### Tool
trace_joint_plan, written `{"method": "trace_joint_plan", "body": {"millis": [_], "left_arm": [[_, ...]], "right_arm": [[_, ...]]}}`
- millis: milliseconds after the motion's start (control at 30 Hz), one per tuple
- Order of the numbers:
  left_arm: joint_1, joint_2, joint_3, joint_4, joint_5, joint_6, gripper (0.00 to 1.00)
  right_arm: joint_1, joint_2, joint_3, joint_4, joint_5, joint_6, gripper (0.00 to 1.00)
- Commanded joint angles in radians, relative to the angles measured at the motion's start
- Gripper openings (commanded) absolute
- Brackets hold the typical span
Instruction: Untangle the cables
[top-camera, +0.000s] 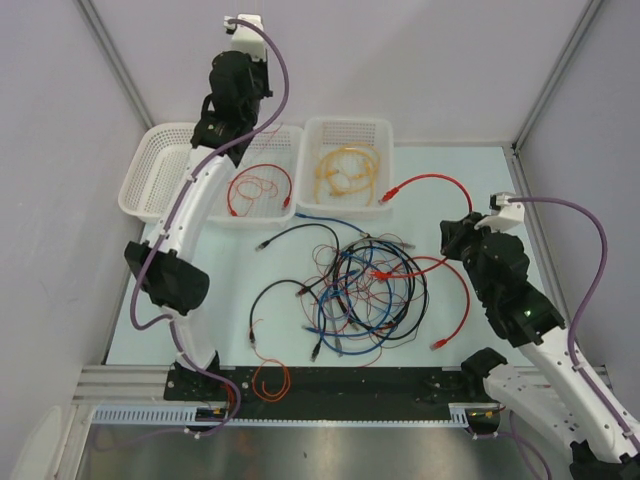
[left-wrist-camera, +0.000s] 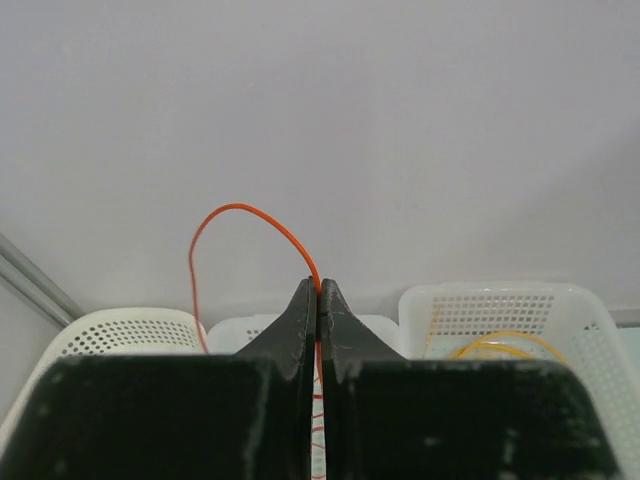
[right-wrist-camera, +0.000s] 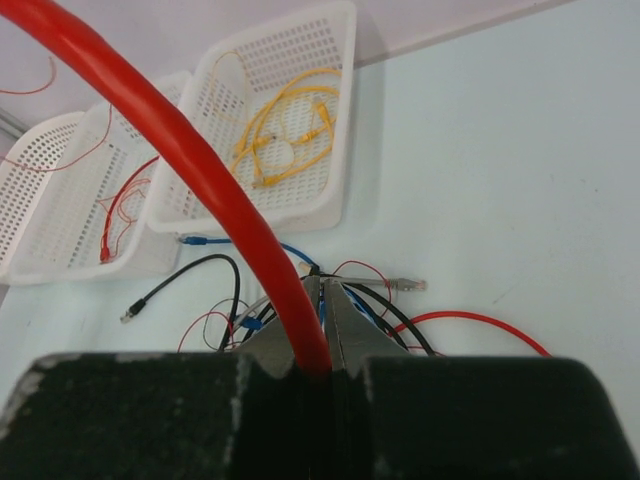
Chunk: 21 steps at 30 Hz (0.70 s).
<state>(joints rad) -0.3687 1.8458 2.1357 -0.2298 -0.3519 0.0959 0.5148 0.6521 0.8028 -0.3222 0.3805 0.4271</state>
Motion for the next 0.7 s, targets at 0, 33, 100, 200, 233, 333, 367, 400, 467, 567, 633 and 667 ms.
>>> {"method": "trace_joint_plan", "body": {"millis": [0, 33, 100, 200, 233, 333, 367, 400, 467, 567, 633, 667], "left_arm": [[0.027, 0.042, -0.034, 0.075, 0.056, -0.048, 0.00], [0.028, 0.050, -0.045, 0.076, 0.054, -0.051, 0.00], [0.028, 0.059, -0.100, 0.098, 0.048, -0.051, 0.00], [0.036, 0.078, -0.158, 0.104, 0.011, -0.050, 0.00], [0.040, 0.087, -0.164, 0.096, 0.008, -0.065, 0.00], [0.063, 0.116, -0.178, 0.050, 0.016, -0.126, 0.00], [0.070, 0.121, -0.177, 0.025, 0.030, -0.137, 0.00], [0.068, 0.122, -0.174, 0.011, 0.031, -0.153, 0.06], [0.068, 0.099, -0.192, 0.009, 0.042, -0.168, 0.38], [0.056, -0.008, -0.275, 0.102, 0.034, -0.170, 0.96], [0.047, -0.083, -0.290, 0.130, 0.028, -0.159, 1.00], [0.033, -0.104, -0.281, 0.124, 0.030, -0.160, 0.99]], "right_arm": [[-0.009, 0.017, -0.020, 0.055, 0.014, 0.022, 0.00], [-0.010, 0.021, -0.028, 0.055, 0.008, 0.028, 0.00], [-0.015, 0.030, -0.033, 0.061, 0.000, 0.033, 0.00], [-0.019, 0.043, -0.040, 0.066, -0.005, 0.039, 0.00], [-0.019, 0.043, -0.043, 0.069, -0.006, 0.042, 0.00], [-0.021, 0.047, -0.051, 0.069, -0.008, 0.039, 0.00], [-0.024, 0.047, -0.051, 0.069, -0.008, 0.042, 0.00], [-0.024, 0.046, -0.053, 0.068, -0.012, 0.044, 0.00], [-0.029, 0.041, -0.053, 0.066, -0.018, 0.050, 0.00], [-0.033, 0.037, -0.057, 0.063, -0.032, 0.058, 0.00], [-0.033, 0.041, -0.076, 0.061, -0.038, 0.058, 0.00], [-0.035, 0.043, -0.080, 0.057, -0.038, 0.062, 0.00]]}}
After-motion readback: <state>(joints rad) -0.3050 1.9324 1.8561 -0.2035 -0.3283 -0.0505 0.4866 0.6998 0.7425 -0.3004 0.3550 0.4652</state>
